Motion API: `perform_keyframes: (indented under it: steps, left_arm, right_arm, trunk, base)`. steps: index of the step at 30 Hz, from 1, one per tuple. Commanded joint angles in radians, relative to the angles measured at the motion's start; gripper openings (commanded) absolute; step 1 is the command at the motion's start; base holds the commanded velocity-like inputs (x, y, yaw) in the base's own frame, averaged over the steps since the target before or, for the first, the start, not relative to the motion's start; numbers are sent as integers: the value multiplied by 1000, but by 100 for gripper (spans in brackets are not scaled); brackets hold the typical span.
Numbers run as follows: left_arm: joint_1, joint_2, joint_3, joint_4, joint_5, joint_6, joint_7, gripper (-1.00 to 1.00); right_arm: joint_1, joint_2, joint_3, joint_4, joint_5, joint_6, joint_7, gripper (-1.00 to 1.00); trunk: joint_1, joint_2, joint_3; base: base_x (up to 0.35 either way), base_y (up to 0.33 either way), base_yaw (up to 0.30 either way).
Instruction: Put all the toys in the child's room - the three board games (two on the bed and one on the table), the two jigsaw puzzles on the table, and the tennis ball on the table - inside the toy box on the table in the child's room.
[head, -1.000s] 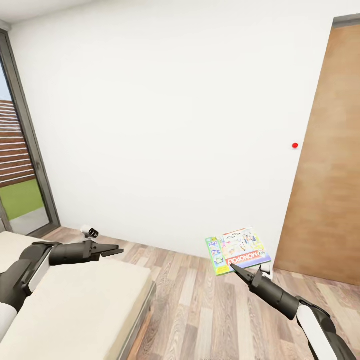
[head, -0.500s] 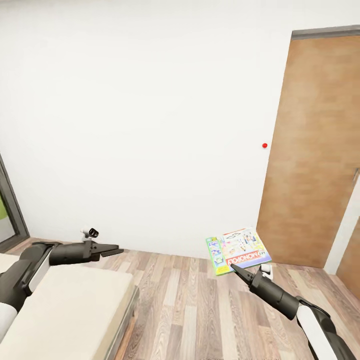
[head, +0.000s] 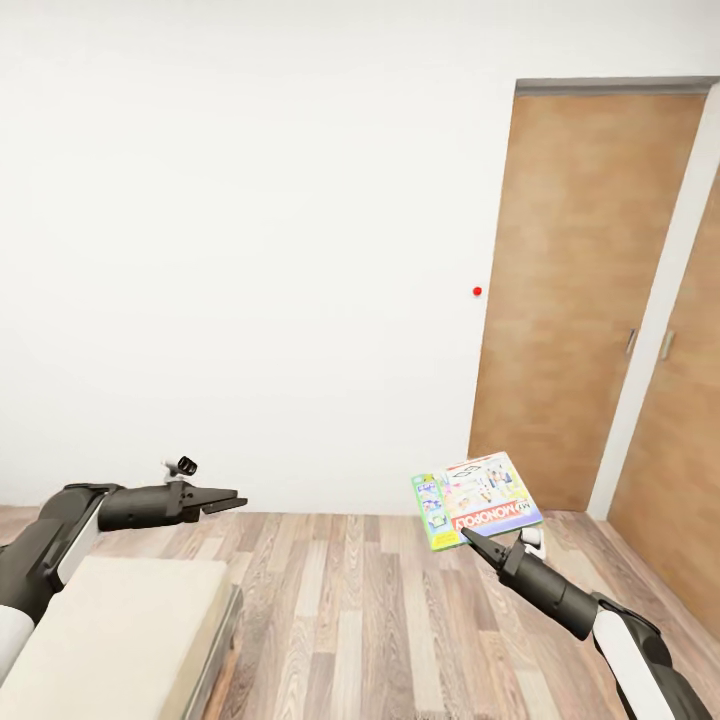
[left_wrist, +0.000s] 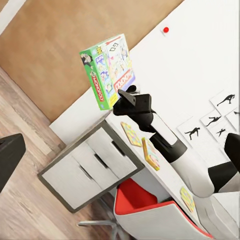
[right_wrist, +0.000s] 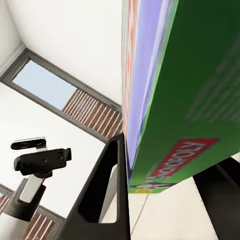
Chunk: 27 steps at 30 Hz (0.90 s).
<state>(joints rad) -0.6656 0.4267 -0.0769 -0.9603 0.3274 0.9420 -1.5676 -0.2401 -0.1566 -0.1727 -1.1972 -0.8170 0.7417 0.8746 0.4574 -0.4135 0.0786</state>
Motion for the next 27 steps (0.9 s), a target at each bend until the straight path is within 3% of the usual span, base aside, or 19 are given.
perform_keyframes:
  steps: [1,27]
  left_arm:
    - [0,1,-3,0,2,11,-3,100]
    - [0,1,-3,0,1,14,-3,100]
  right_arm:
    - [-1,0,-1,0,-7,7,1,-100]
    - [-1,0,-1,1,-7,7,1,-100]
  trunk:
    - [-4,7,3]
    - [-7,14,6]
  base:
    - [0,0,-281]
    - [0,0,-281]
